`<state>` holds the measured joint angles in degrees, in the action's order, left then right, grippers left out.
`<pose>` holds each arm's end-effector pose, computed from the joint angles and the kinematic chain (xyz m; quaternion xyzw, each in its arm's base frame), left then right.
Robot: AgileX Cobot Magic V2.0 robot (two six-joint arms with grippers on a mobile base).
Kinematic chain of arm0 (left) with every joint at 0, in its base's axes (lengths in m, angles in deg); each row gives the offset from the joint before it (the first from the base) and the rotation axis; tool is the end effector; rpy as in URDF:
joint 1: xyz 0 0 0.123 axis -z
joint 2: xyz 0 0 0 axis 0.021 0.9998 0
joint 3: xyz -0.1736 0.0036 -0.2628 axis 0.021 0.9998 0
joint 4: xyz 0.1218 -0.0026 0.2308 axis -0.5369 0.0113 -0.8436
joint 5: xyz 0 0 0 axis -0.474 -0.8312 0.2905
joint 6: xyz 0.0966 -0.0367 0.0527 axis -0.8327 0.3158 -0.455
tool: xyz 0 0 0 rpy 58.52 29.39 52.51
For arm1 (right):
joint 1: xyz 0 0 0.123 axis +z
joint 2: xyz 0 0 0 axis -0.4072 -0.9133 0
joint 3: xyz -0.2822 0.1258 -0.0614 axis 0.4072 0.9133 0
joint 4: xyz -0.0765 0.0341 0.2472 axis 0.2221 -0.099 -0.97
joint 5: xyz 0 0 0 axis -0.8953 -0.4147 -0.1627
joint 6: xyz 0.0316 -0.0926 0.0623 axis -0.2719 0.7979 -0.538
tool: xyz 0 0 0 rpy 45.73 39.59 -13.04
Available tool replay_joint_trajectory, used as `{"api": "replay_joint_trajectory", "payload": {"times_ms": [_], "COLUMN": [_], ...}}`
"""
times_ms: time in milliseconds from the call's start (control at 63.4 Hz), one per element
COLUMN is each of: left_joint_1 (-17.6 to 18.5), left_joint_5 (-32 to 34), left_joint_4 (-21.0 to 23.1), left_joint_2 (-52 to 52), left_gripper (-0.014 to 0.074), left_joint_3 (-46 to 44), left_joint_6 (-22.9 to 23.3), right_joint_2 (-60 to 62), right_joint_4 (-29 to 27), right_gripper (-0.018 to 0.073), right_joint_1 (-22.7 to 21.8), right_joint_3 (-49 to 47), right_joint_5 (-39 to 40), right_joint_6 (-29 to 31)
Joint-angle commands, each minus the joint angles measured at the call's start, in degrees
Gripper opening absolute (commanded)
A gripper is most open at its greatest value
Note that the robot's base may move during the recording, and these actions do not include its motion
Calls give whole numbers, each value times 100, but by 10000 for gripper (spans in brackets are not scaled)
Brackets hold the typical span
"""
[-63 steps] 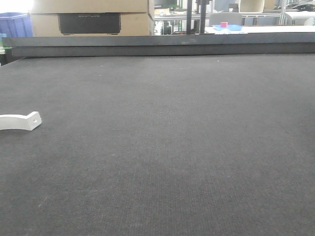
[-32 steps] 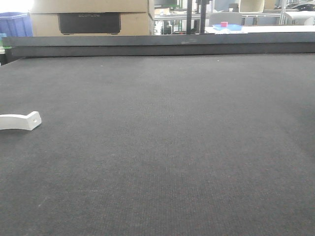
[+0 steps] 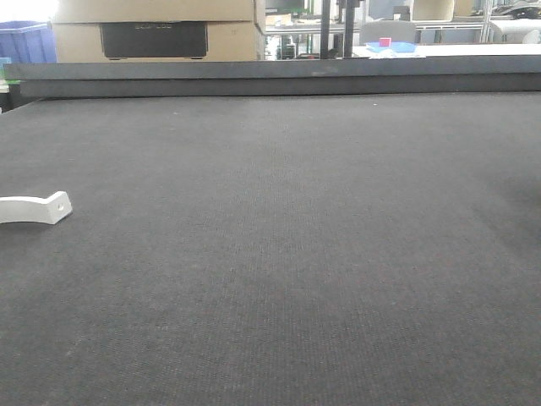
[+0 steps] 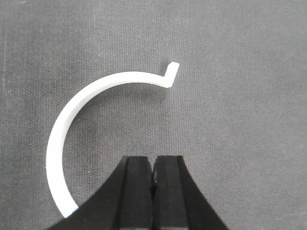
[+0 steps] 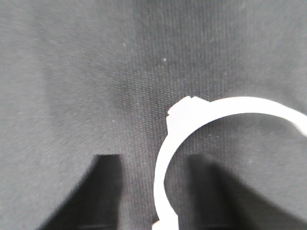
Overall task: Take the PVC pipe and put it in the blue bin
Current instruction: 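Close the right gripper on the tabbed end of the pipe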
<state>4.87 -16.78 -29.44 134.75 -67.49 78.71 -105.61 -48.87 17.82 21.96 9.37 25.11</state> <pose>0.2516 -0.0321 0.3079 0.0129 0.9654 -0.0469 0.2560 0.2876 -0.0194 0.2386 0.1220 0.9884 0.0522 0.0735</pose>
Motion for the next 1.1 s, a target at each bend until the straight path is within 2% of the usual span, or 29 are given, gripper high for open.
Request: {"api": "replay_joint_trajectory", "payload": {"times_ms": [0,126,1088], "left_joint_1": [-18,-18,-18], "left_joint_5": [17,17,17], "left_joint_4": [112,151,150], "left_joint_2": [-5,-5,-5], "left_gripper": [-111,-111,-111], "left_joint_3": [-60,-36,-13], "left_joint_6": [24,24,24], "right_joint_2": [-131,-250,-808], "right_joint_4": [101,106,240], "right_gripper": [215,181,181], "right_joint_1": [6,6,6], "right_joint_3": [-47,-47,23], "right_joint_5": [-21,42,72], "right_joint_6": [-121,-133,-439]}}
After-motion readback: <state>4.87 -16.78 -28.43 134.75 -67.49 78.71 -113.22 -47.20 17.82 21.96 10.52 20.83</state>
